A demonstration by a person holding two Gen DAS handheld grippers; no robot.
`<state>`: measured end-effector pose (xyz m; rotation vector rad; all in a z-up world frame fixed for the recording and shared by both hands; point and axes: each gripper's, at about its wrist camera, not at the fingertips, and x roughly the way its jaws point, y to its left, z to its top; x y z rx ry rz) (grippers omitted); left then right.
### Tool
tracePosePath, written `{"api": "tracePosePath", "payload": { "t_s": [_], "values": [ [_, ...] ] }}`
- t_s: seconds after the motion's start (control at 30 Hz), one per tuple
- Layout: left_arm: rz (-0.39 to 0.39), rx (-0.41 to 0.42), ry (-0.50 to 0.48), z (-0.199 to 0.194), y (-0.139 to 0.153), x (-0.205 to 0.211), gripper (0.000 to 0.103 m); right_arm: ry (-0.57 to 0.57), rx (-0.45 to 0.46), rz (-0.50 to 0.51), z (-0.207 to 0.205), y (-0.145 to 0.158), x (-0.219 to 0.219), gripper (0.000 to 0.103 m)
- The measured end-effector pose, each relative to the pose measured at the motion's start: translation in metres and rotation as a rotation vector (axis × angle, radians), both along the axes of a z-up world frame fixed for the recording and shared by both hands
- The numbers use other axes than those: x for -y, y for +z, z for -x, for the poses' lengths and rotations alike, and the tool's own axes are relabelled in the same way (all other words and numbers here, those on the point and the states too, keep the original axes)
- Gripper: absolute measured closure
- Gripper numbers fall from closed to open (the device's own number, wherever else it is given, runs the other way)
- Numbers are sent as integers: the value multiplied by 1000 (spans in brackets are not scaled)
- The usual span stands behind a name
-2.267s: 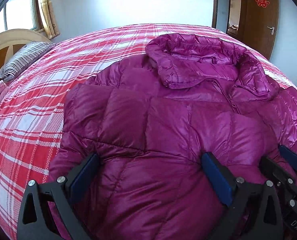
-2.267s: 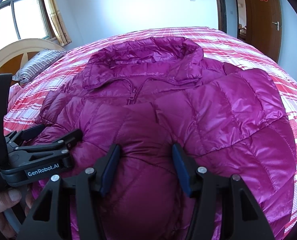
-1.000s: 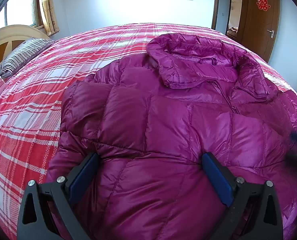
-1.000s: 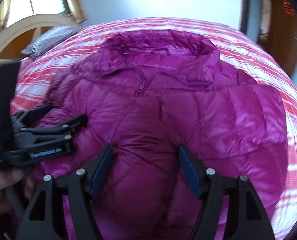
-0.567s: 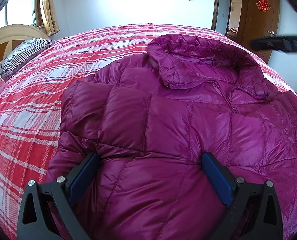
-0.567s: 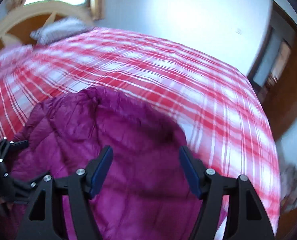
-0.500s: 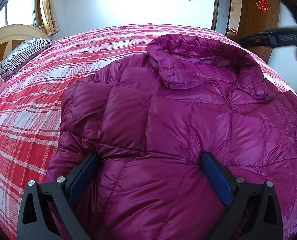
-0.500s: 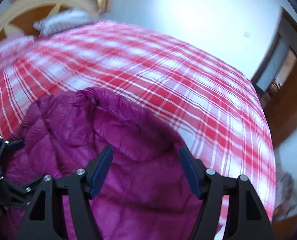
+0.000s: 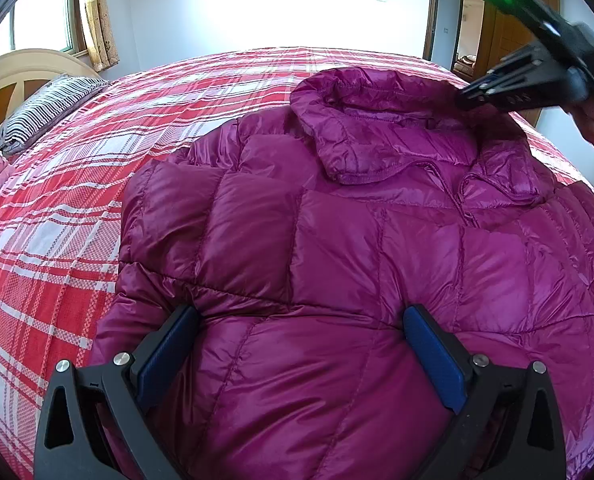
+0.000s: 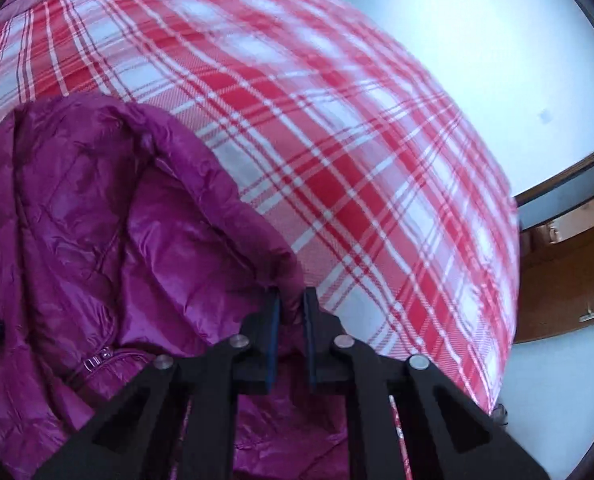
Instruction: Fold large clothes
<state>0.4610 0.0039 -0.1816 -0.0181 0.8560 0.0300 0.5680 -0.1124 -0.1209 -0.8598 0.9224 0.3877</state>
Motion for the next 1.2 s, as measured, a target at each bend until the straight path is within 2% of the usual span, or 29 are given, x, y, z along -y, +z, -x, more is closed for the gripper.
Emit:
{"api": "tracePosePath", "payload": {
  "t_s": [0.2, 0.43, 0.6, 0.67, 0.8, 0.9, 1.0, 1.1, 1.2],
  "values": [
    [-2, 0, 0, 0, 0, 0, 1, -16, 90, -64, 30, -3, 12, 94],
    [-5, 3, -1, 0, 0, 0, 1, -62, 146, -113, 41, -37, 20, 95],
    [20, 14, -6, 4, 4, -4, 1, -92, 235, -120, 48, -59, 23, 95],
    [38, 23, 2, 7, 15, -9, 1, -94, 269, -109, 49, -68, 21, 95],
    [13, 151, 28, 2, 69, -23, 1, -100, 286, -104, 46, -70, 18, 95],
    [15, 229, 37, -33, 117, -31, 1, -100, 286, -116, 45, -70, 20, 95],
    [-45, 266, 41, -81, 141, -23, 1, -97, 294, -109, 45, -72, 20, 94],
    [-131, 264, 53, -125, 134, -10, 1, -97, 296, -114, 45, -73, 22, 94],
    [-191, 142, 73, -160, 98, -3, 1, -98, 297, -126, 48, -73, 24, 94]
  ]
}}
